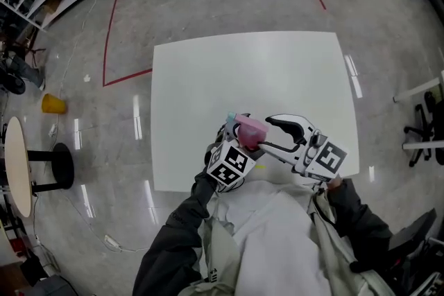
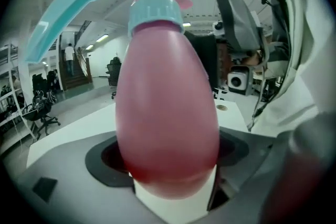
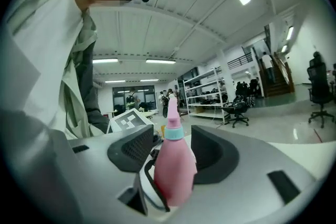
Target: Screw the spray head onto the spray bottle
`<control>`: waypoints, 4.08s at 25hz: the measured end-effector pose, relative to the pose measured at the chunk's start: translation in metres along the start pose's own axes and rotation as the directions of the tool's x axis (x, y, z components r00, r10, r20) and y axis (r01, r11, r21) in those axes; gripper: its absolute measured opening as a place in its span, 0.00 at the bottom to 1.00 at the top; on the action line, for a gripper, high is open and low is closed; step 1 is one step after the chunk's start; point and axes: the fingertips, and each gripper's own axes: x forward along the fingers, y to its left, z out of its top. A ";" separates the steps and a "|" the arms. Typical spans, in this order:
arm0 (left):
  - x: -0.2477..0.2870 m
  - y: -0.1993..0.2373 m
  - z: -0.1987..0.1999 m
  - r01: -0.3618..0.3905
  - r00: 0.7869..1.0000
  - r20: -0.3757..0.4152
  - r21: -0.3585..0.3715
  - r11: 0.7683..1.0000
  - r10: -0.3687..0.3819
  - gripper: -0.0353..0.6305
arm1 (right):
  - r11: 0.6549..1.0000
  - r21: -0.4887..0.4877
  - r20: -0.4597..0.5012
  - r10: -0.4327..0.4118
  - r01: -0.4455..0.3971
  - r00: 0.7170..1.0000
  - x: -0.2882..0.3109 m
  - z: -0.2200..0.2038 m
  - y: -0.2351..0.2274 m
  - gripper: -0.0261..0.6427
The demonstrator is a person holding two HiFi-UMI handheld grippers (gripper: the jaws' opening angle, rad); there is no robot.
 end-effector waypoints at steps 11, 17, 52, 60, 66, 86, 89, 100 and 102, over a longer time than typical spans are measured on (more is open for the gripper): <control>-0.012 0.004 0.006 -0.052 0.999 -0.004 0.016 0.999 0.052 0.73 | 0.982 -0.178 0.009 -0.065 0.066 0.998 0.026 0.018 0.001 0.23; -0.005 0.014 0.015 -0.250 0.968 -0.041 -0.065 0.966 0.248 0.73 | 0.841 0.077 -0.019 -0.535 0.535 0.845 0.004 0.012 -0.043 0.22; -0.052 -0.045 0.068 0.250 0.930 0.248 0.116 0.961 -0.272 0.73 | 0.999 0.031 0.115 0.001 -0.005 0.993 -0.029 0.059 0.003 0.53; -0.042 -0.067 0.055 0.316 0.920 0.199 0.137 0.939 -0.338 0.73 | 0.991 -0.050 -0.009 0.125 -0.125 0.992 -0.018 0.058 0.015 0.51; -0.040 -0.012 0.059 0.041 0.978 0.206 -0.019 0.999 -0.036 0.73 | 0.940 -0.061 0.000 -0.337 0.336 0.942 -0.018 0.058 -0.019 0.40; -0.038 0.003 0.056 -0.025 0.986 0.164 -0.033 0.999 0.030 0.73 | 0.989 0.005 0.044 -0.149 0.149 0.988 -0.006 0.060 0.030 0.42; -0.039 -0.006 0.064 0.026 0.976 0.216 -0.032 0.999 -0.018 0.73 | 0.994 -0.002 0.037 -0.109 0.110 0.993 -0.016 0.059 0.033 0.42; -0.037 -0.002 0.060 -0.006 0.988 0.153 -0.048 0.999 0.013 0.72 | 0.995 -0.080 0.002 0.066 -0.066 0.998 -0.016 0.068 0.064 0.41; -0.036 -0.005 0.062 0.001 0.990 0.143 -0.032 0.999 0.004 0.72 | 0.992 -0.070 -0.001 0.102 -0.102 0.995 -0.005 0.066 0.077 0.41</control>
